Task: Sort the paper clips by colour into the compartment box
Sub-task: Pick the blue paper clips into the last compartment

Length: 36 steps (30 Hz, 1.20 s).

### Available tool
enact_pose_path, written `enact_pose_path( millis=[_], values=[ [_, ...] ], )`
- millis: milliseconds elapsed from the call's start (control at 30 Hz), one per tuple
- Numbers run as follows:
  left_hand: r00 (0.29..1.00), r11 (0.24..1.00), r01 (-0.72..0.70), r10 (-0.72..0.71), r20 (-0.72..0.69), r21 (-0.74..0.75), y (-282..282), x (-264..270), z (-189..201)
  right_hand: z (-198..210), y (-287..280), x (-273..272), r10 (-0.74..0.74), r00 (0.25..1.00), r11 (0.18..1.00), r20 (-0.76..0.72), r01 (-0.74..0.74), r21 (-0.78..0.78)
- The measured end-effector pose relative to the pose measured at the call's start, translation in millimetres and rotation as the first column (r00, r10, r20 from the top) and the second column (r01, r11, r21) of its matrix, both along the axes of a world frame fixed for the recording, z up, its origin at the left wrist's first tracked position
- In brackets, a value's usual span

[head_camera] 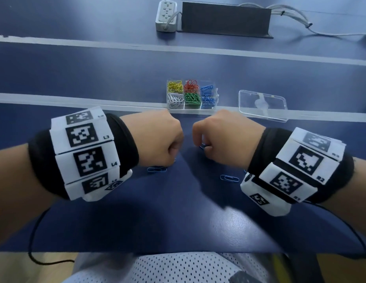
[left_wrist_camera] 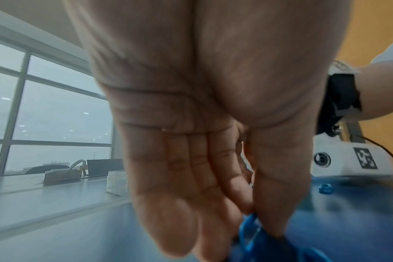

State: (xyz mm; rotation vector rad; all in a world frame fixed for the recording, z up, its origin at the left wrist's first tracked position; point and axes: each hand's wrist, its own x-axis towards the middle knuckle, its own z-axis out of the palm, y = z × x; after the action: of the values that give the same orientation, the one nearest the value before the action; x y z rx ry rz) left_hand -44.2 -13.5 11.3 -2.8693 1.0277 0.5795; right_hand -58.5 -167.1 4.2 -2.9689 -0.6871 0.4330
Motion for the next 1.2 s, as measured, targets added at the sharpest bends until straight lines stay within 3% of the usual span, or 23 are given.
enact_pose_path(
  millis=[233,533,767,967,1100,1200],
  values=[
    [0.995,0.996,-0.012,0.003,-0.104,-0.086,18,-2,2,4,-15,1,-0.062,0.994,0.998,-0.092,0.06,-0.023],
    [0.988,0.993,0.11,-0.104,-0.11,0.05,24,-11,-3,21,-55,-13,-0.008,0.99,0.999,-0.143,0.002,-0.042],
    [0.977,0.985,0.146,-0.13,-0.168,0.088,20,-11,-3,6,-77,-30,0.014,0.986,0.997,-0.168,-0.026,-0.07],
    [0.973,0.982,0.183,-0.188,-0.132,-0.049,2,-12,1,-1,-80,-33,0.032,0.996,0.999,-0.078,-0.029,0.04],
    [0.956,0.948,0.263,-0.281,-0.083,-0.181,-38,-16,4,-4,-75,-29,0.028,0.997,0.999,-0.075,-0.032,-0.045],
    [0.941,0.928,0.318,-0.333,-0.052,-0.193,-67,-16,-3,-1,-79,-23,0.023,0.995,0.997,-0.096,-0.03,-0.074]
  ],
)
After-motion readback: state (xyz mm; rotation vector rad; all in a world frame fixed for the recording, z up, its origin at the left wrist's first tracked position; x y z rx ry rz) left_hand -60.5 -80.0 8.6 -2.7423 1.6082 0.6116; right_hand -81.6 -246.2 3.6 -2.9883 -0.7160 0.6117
